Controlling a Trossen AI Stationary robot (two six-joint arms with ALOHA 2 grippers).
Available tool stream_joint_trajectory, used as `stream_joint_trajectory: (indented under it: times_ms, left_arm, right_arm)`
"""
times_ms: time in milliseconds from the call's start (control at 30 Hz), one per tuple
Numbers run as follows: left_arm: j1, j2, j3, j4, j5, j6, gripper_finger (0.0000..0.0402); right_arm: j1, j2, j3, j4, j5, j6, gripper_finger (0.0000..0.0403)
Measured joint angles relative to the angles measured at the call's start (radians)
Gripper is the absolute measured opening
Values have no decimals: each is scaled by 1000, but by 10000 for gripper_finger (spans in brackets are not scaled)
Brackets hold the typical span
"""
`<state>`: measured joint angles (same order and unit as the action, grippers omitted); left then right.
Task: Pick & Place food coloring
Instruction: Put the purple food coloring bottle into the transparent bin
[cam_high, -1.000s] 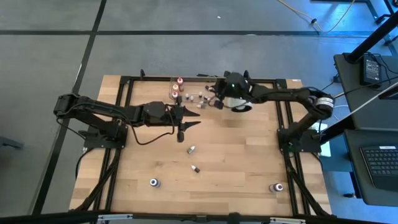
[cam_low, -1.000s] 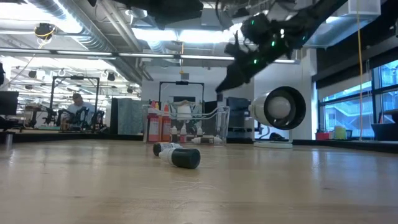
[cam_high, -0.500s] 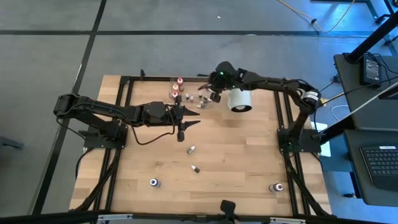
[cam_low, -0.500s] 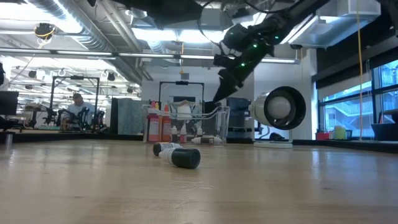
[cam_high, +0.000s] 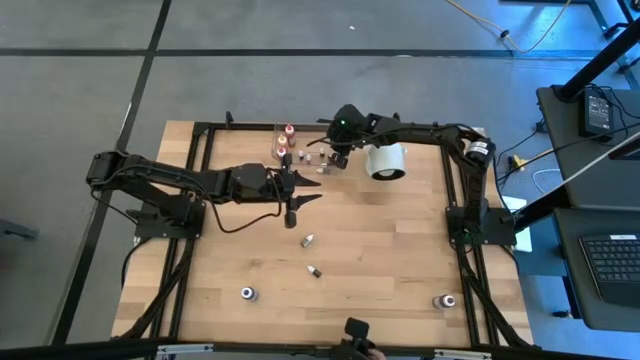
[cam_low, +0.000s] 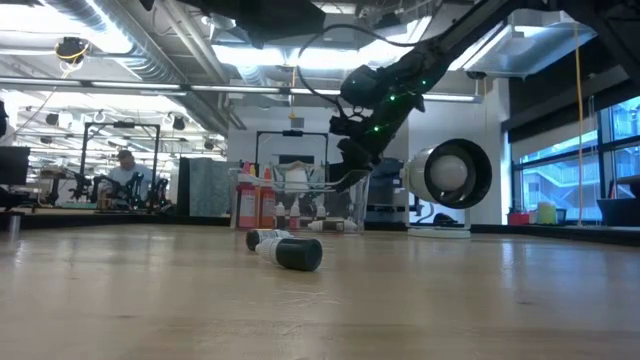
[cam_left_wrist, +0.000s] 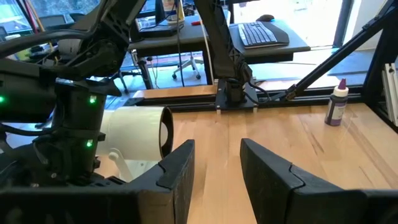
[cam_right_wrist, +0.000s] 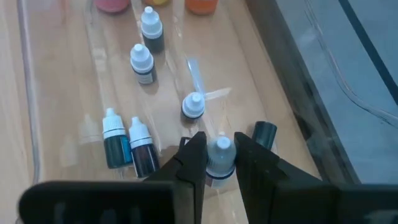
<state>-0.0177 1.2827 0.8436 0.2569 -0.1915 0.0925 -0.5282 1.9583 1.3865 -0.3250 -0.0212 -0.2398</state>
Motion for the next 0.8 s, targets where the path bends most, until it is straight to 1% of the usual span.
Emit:
stream_joint_trajectory:
  times_ms: [467, 800]
  left_arm:
    - [0, 0, 0, 0, 2, 0, 130]
    - [0, 0, 0, 0, 2, 0, 126]
  right_arm:
    - [0, 0, 0, -7, 0, 7, 81]
    - [0, 0, 0, -7, 1, 28, 81]
